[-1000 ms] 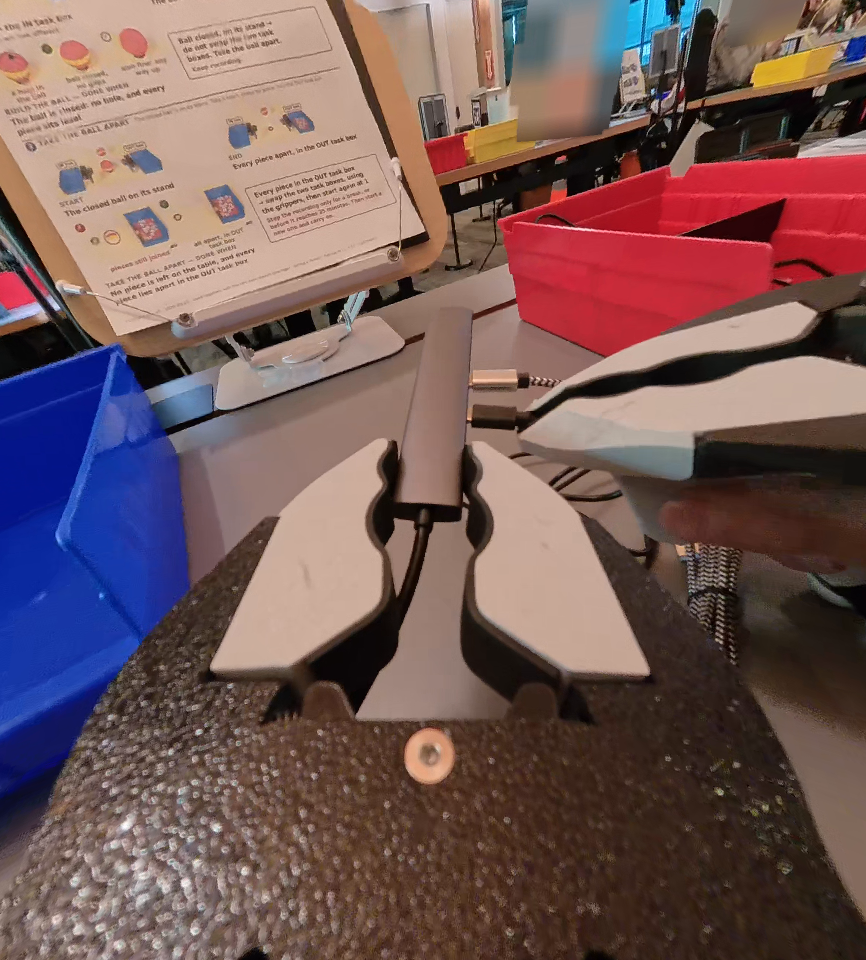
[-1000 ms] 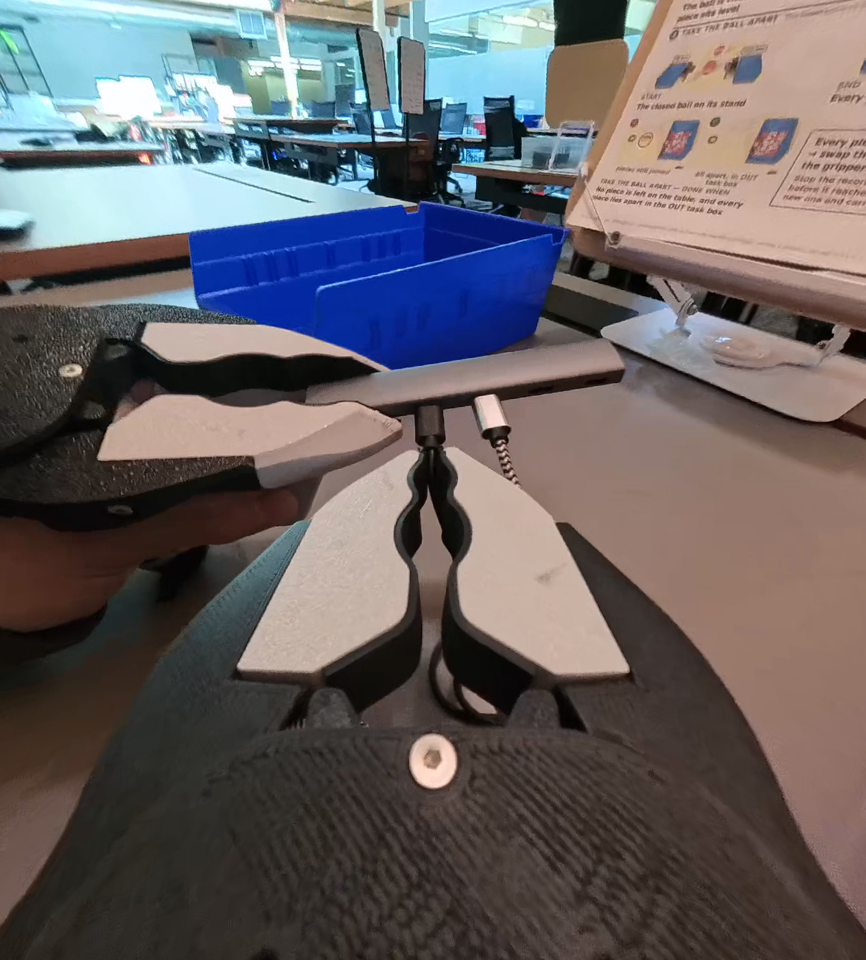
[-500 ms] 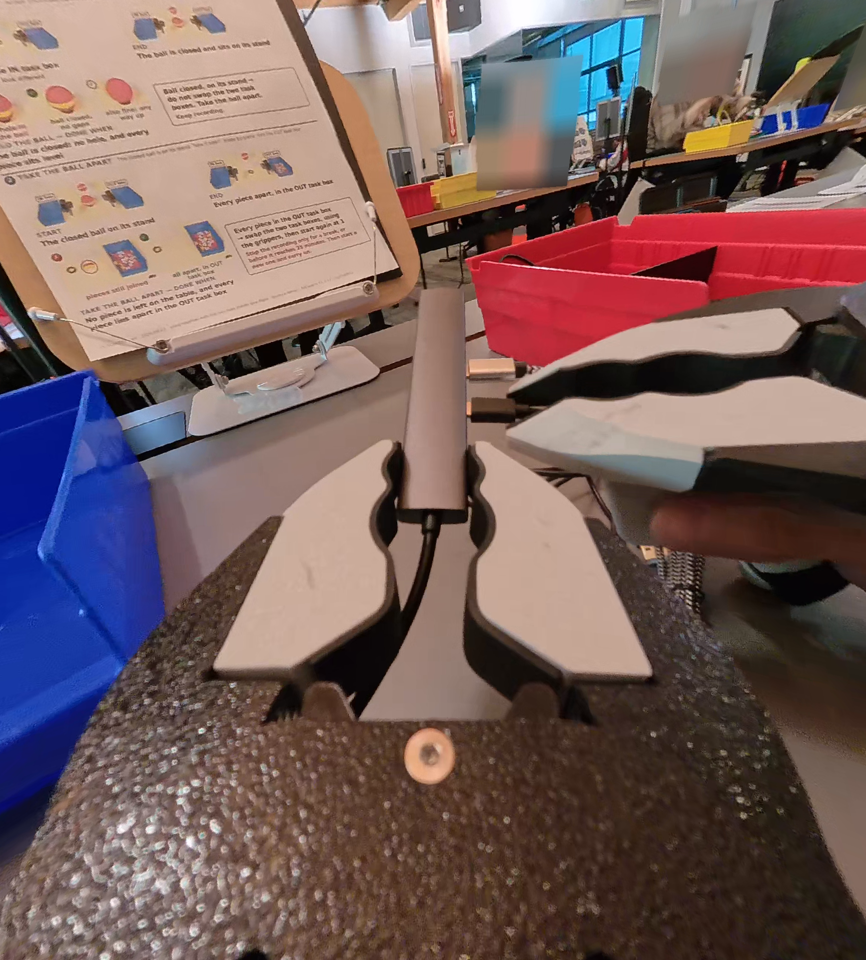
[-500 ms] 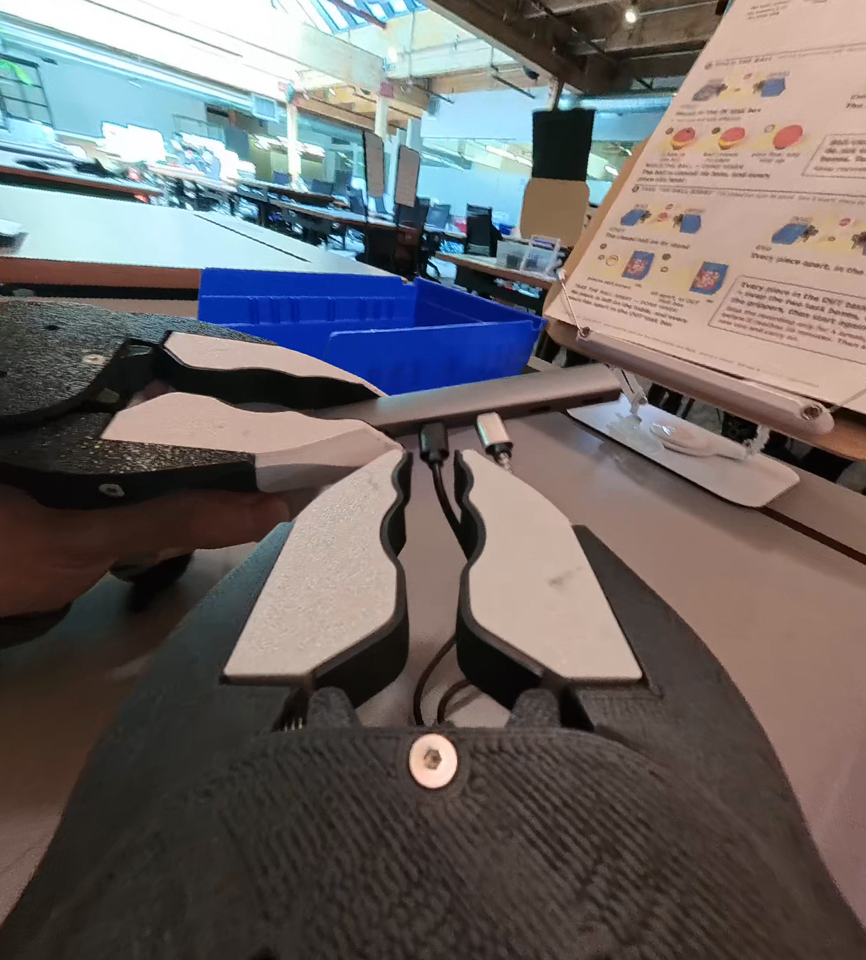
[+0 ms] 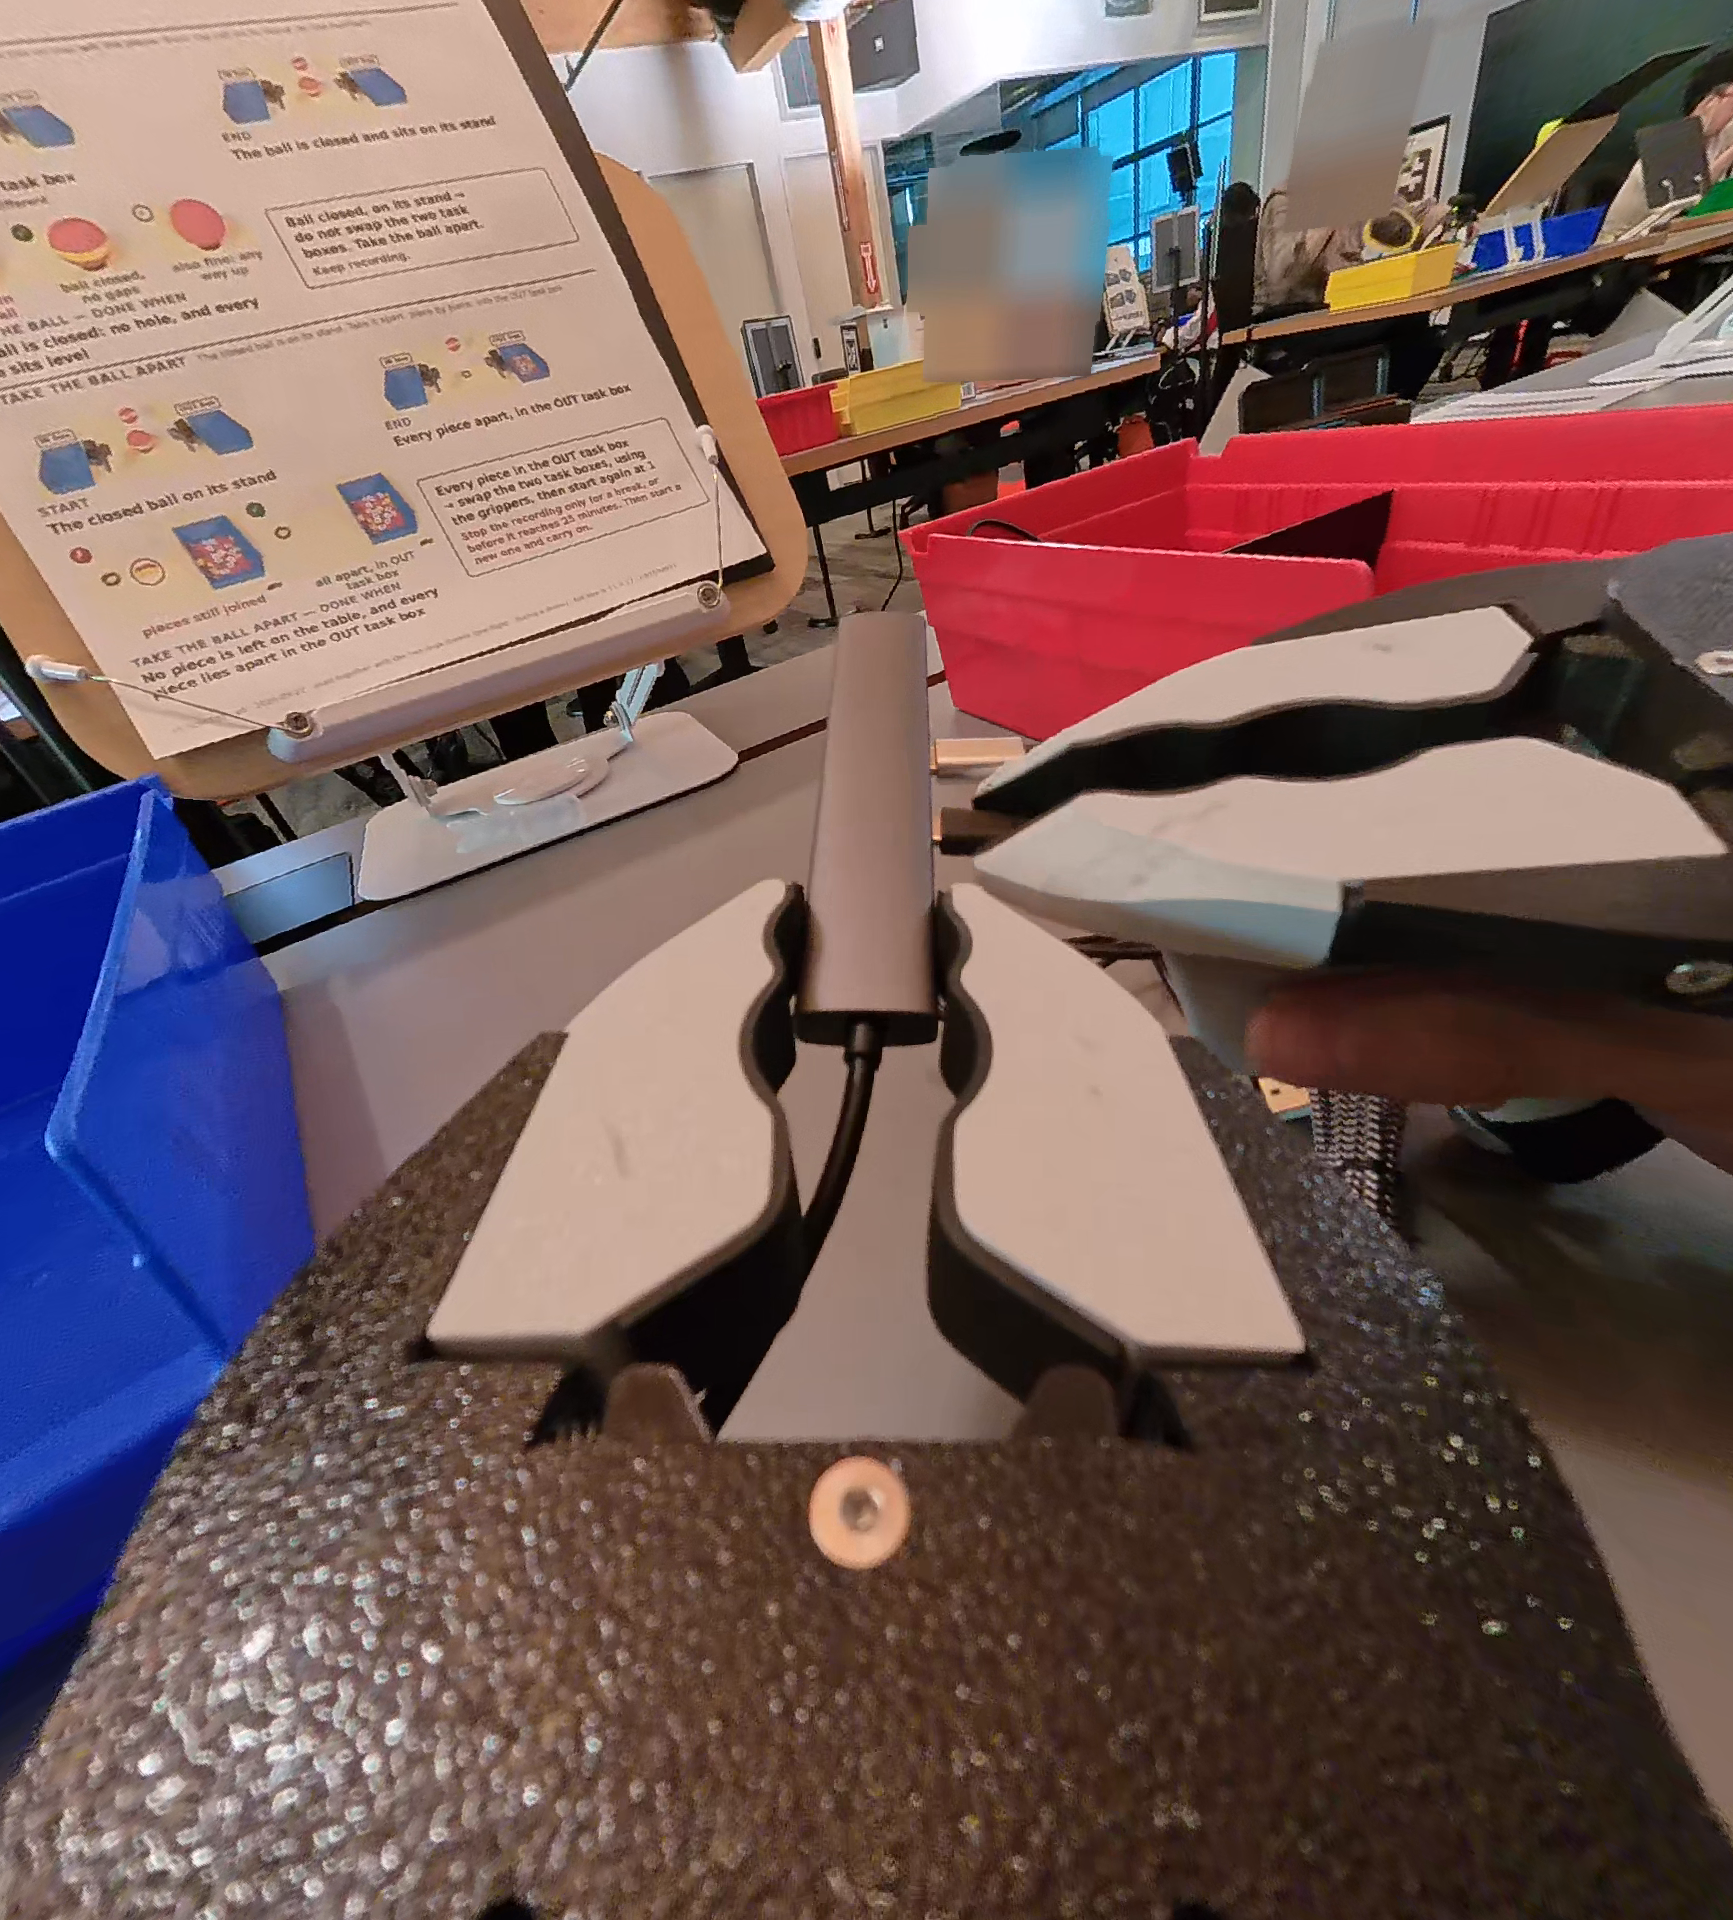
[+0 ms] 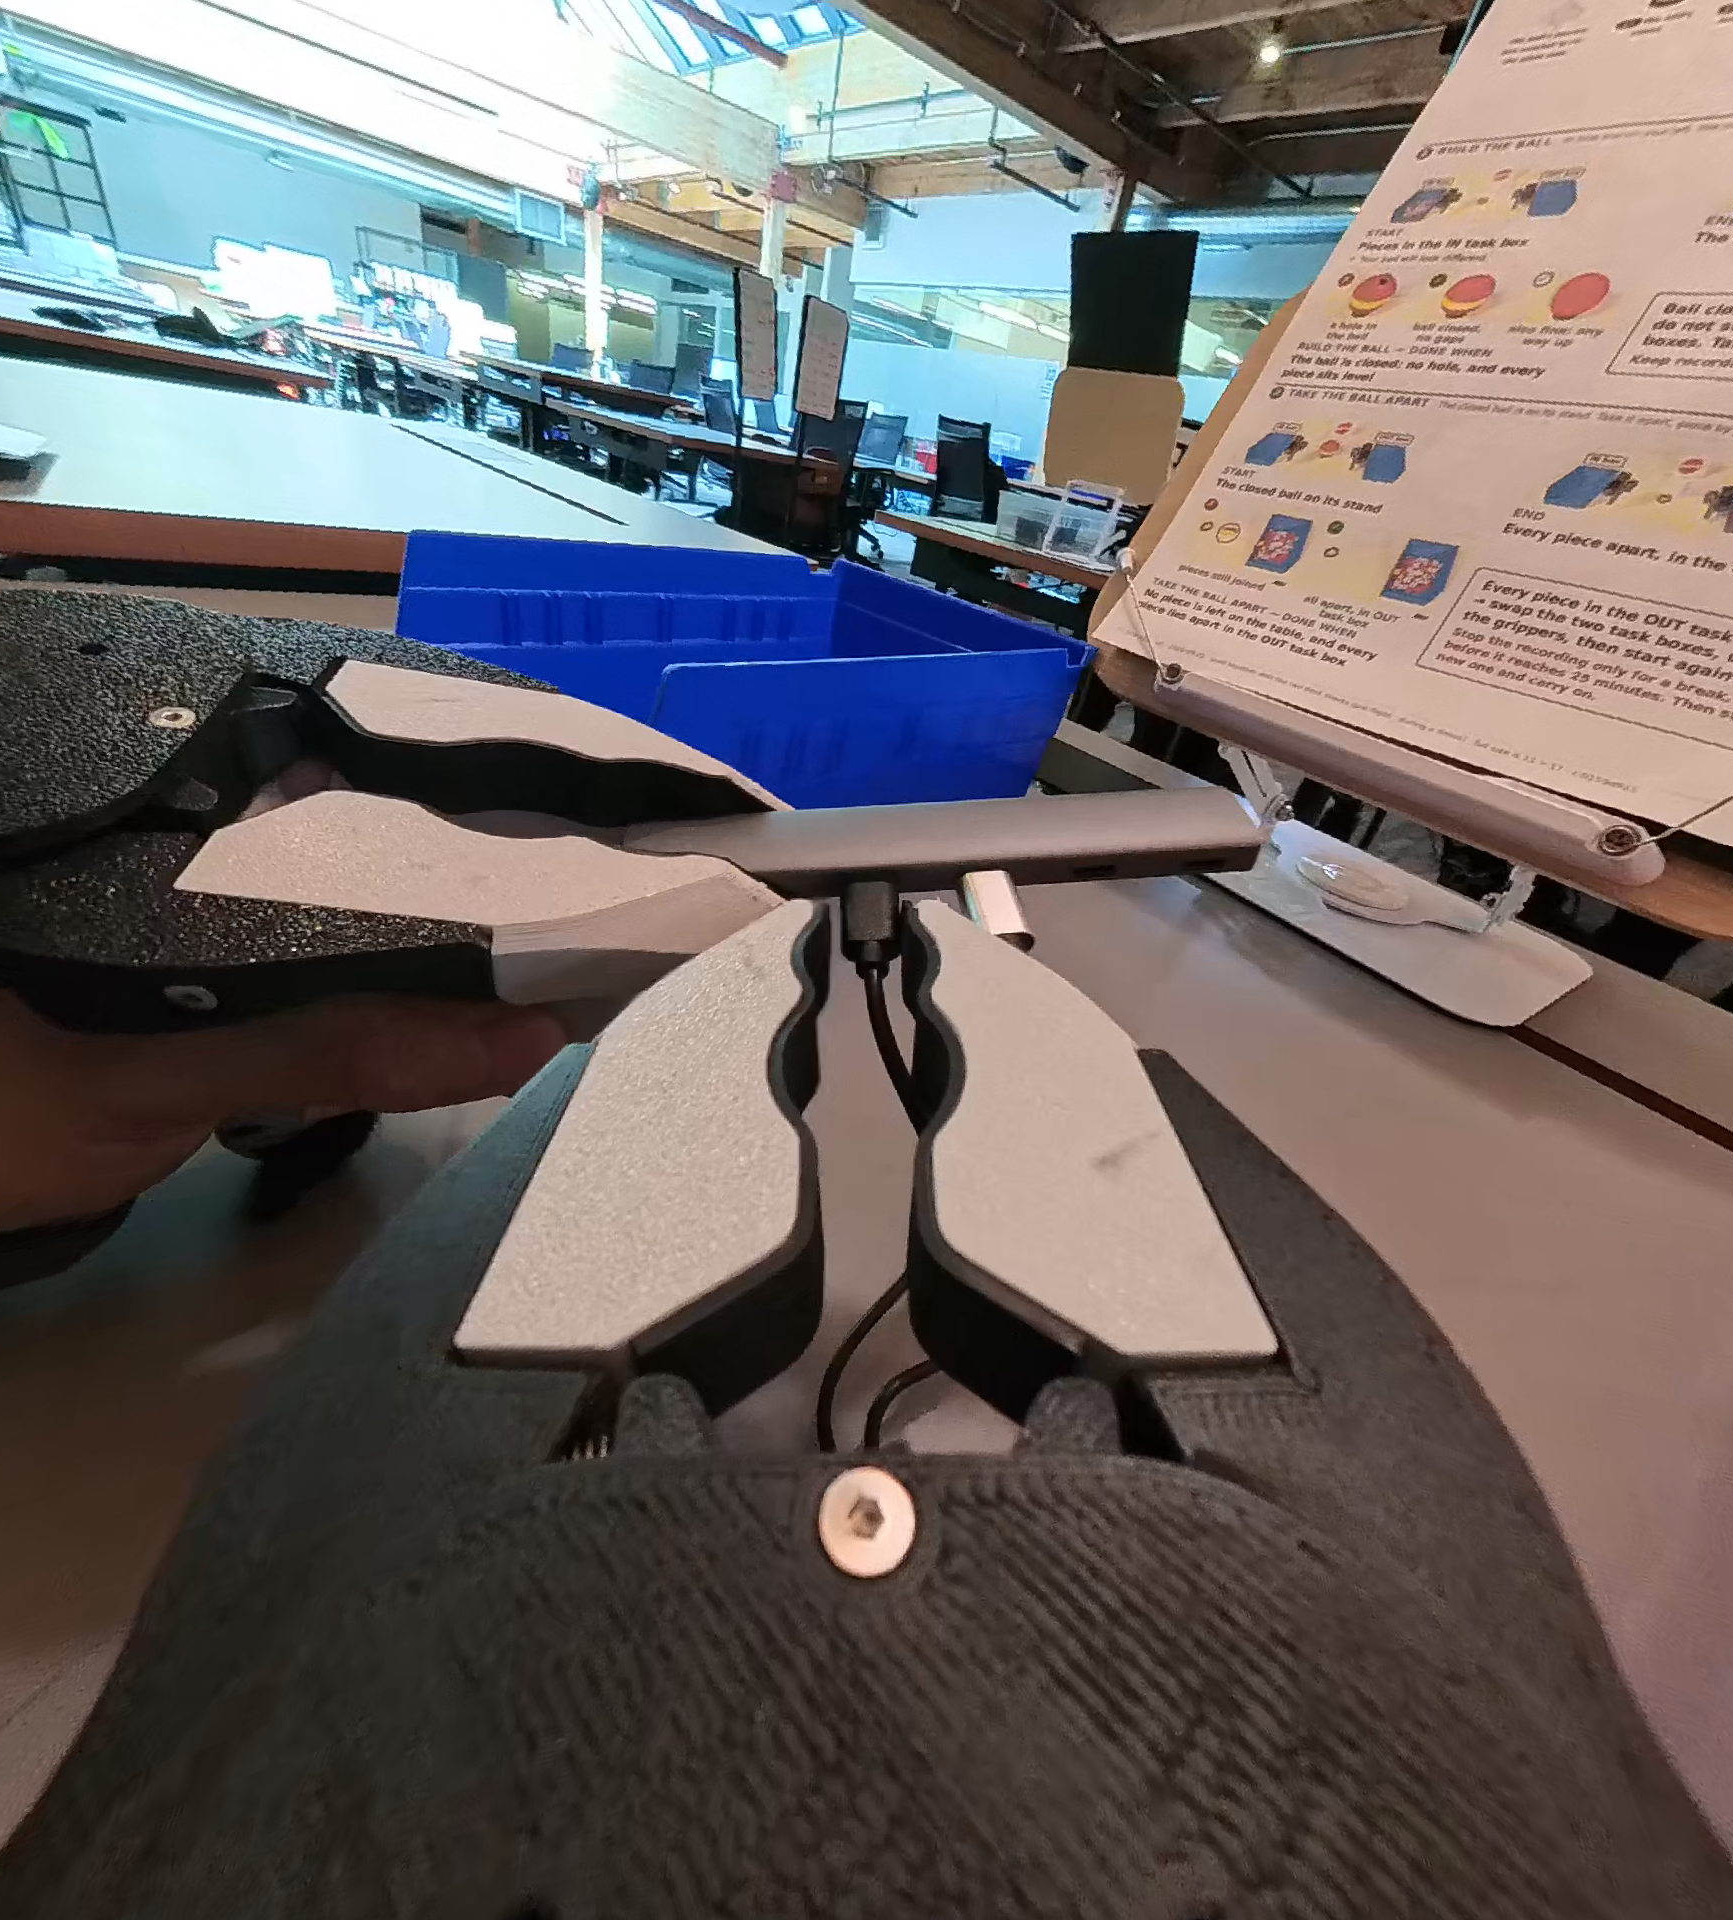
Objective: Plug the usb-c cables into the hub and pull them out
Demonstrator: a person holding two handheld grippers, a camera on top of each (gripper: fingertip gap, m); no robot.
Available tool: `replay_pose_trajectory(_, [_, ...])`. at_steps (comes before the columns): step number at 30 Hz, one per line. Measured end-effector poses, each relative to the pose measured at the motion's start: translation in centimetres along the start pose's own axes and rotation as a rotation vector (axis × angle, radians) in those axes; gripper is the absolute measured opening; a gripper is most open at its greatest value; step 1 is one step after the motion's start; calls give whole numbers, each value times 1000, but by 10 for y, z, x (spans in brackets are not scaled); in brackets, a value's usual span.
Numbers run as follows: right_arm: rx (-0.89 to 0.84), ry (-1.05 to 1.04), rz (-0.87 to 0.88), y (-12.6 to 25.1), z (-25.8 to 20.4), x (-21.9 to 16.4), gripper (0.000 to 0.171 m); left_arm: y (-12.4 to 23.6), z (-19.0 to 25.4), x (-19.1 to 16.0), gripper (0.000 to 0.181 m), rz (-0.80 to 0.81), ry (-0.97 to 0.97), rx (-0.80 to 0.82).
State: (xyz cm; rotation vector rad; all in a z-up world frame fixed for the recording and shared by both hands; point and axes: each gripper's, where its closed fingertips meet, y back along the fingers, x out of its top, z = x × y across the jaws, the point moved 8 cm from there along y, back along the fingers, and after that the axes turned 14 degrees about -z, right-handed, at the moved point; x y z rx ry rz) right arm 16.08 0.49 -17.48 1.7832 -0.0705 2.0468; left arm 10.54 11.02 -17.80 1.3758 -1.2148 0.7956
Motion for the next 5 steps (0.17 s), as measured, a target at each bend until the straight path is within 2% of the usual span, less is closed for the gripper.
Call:
replay_pose_trajectory(1, [3,2,5,1,0,0,14,0,0,0,23,2,1,-4])
replay_pose_trajectory(5, [1,7,18,2,-1,0,13,1,0,0,23,15,1,-10])
